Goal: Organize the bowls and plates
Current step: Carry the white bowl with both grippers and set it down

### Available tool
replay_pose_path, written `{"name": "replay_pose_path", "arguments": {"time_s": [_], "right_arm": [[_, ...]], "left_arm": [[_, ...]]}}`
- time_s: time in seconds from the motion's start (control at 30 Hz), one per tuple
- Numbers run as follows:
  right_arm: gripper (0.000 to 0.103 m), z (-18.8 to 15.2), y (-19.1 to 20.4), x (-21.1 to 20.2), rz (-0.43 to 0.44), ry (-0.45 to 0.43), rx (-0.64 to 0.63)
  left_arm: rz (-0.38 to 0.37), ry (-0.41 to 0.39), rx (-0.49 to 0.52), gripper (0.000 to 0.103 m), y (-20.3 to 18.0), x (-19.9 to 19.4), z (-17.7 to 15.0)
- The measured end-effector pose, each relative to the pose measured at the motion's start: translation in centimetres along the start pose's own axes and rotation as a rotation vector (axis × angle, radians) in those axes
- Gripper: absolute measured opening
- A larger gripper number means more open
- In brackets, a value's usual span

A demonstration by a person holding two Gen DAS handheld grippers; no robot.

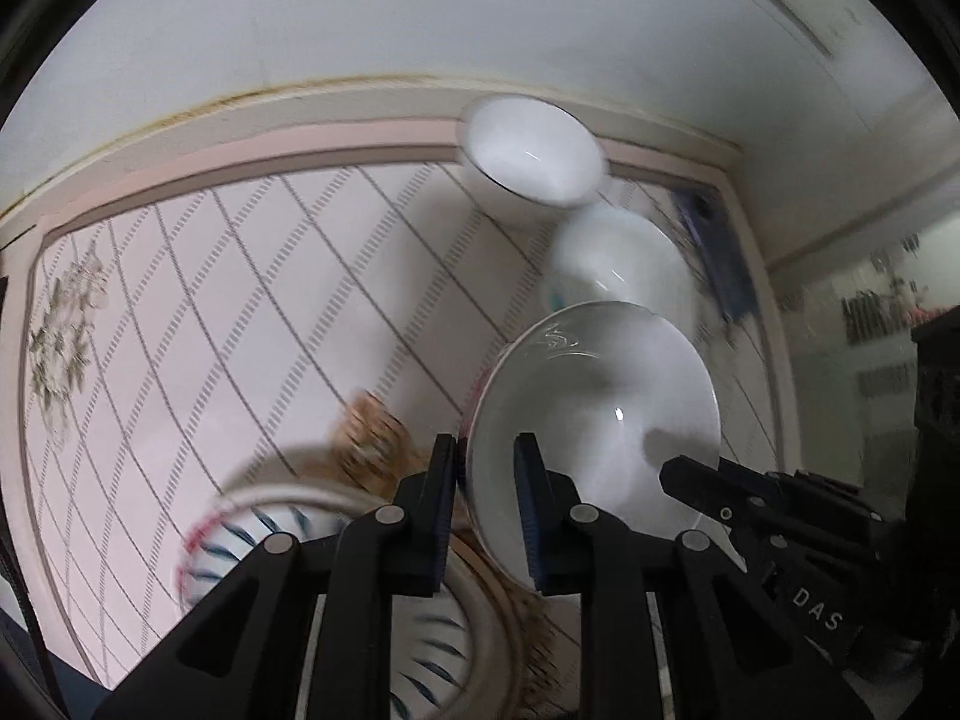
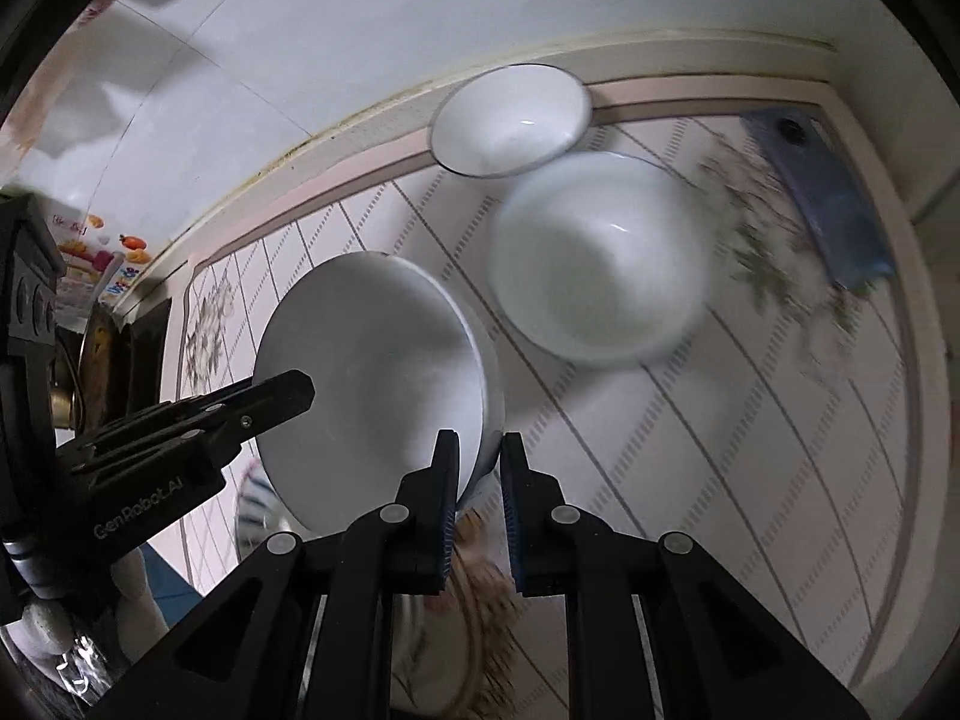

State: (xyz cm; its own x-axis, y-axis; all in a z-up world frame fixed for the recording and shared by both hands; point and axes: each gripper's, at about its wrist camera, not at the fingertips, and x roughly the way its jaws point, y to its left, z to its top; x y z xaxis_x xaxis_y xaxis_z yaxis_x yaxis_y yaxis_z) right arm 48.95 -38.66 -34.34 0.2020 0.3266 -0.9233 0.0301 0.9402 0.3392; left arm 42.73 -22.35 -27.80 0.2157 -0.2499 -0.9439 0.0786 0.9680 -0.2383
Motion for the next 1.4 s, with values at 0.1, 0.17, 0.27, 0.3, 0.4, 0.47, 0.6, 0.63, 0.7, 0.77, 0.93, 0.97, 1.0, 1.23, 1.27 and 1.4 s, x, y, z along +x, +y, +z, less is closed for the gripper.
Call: {"name": "replay_pose_path", "arguments": {"time_s": [0.1,0.17,0.27,0.3,0.4,0.47,0.6,0.63,0.7,0.77,0.93,0.97,1.0,1.23,1.27,1.4], "right_arm": [[0.015,-2.3,-2.0,-1.4,-0.019,0.007,0.007],[0.015,-3.8,-3.3,-1.7,-0.025,0.020,0.018],[0.015,-5.8,-5.4,-1.5,-0.033,0.049,0.041],[0.015,-6.5,-6.3,-1.4,-0.036,0.058,0.049],[0.015,-7.8,-7.9,-0.8,-0.042,0.076,0.070],[0.015,-8.5,-8.7,-0.5,-0.048,0.084,0.079],[0.015,-9.9,-10.1,0.5,-0.051,0.106,0.097],[0.015,-10.2,-10.4,0.6,-0.053,0.110,0.098],[0.015,-10.8,-10.8,0.8,-0.053,0.117,0.104],[0.015,-11.2,-11.2,0.8,-0.051,0.123,0.111],[0.015,-11.5,-11.5,1.1,-0.054,0.132,0.116],[0.015,-11.6,-11.6,1.1,-0.055,0.134,0.116],[0.015,-11.6,-11.7,1.1,-0.054,0.135,0.117],[0.015,-11.4,-11.9,1.2,-0.027,0.145,0.140],[0.015,-11.3,-12.1,1.2,-0.021,0.149,0.146],[0.016,-10.9,-12.4,1.2,0.000,0.164,0.165]], "left_arm": [[-0.020,0.020,0.032,0.017,-2.0,0.5,-1.3],[-0.021,0.039,0.057,0.017,-3.4,1.3,-2.4],[-0.015,0.076,0.085,0.017,-4.7,3.0,-3.7],[-0.011,0.093,0.093,0.017,-5.2,3.7,-4.1],[0.000,0.119,0.112,0.017,-5.9,5.3,-5.2],[0.007,0.131,0.122,0.017,-6.4,6.1,-5.8],[0.021,0.149,0.134,0.017,-7.1,7.2,-6.4],[0.022,0.153,0.136,0.017,-7.2,7.5,-6.5],[0.025,0.160,0.139,0.017,-7.4,7.7,-6.8],[0.027,0.167,0.143,0.017,-7.6,8.1,-6.8],[0.035,0.180,0.146,0.017,-7.8,8.9,-7.0],[0.037,0.181,0.147,0.017,-7.8,8.9,-7.1],[0.040,0.183,0.148,0.017,-7.8,9.0,-7.1],[0.043,0.202,0.143,0.017,-8.0,9.6,-6.9],[0.043,0.207,0.144,0.017,-8.0,9.6,-6.9],[0.042,0.222,0.150,0.017,-7.9,9.5,-6.8]]}}
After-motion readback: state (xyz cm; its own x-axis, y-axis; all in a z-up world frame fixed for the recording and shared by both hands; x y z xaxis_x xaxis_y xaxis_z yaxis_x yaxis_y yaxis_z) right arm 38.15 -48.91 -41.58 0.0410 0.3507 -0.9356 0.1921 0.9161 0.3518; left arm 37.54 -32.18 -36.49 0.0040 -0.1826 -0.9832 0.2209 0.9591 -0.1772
